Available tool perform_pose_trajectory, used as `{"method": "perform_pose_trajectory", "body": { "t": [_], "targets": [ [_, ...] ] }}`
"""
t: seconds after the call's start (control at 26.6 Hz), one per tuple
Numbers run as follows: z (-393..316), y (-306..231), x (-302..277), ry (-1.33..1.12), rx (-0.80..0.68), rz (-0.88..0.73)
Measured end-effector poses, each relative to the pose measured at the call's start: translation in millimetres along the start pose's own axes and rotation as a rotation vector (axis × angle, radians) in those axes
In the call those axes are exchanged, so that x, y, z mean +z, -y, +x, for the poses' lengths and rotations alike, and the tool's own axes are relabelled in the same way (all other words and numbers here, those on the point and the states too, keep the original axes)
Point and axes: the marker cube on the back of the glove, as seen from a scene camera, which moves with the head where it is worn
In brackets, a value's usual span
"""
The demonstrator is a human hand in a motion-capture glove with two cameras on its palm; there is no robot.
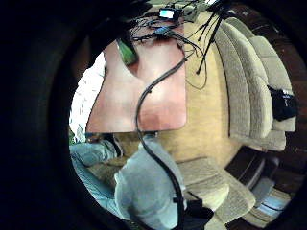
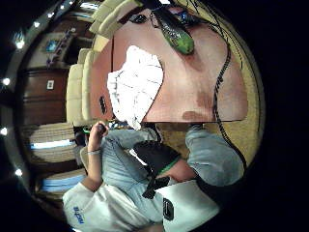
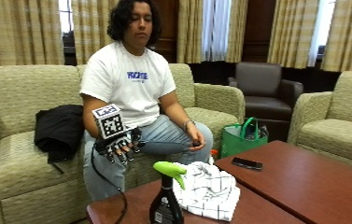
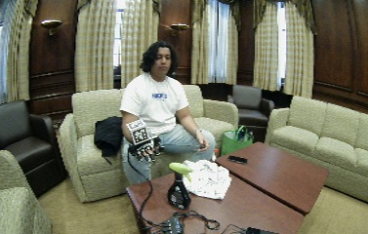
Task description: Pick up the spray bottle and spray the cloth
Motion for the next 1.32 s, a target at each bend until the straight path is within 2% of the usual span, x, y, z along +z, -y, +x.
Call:
{"method": "perform_pose_trajectory", "body": {
  "t": [0.79, 1.32],
  "targets": [
    [6.2, 6.0, -0.2, 0.087, 0.011, -0.018],
    [12.8, 63.9, 17.2, 0.360, 0.062, 0.043]
  ]
}}
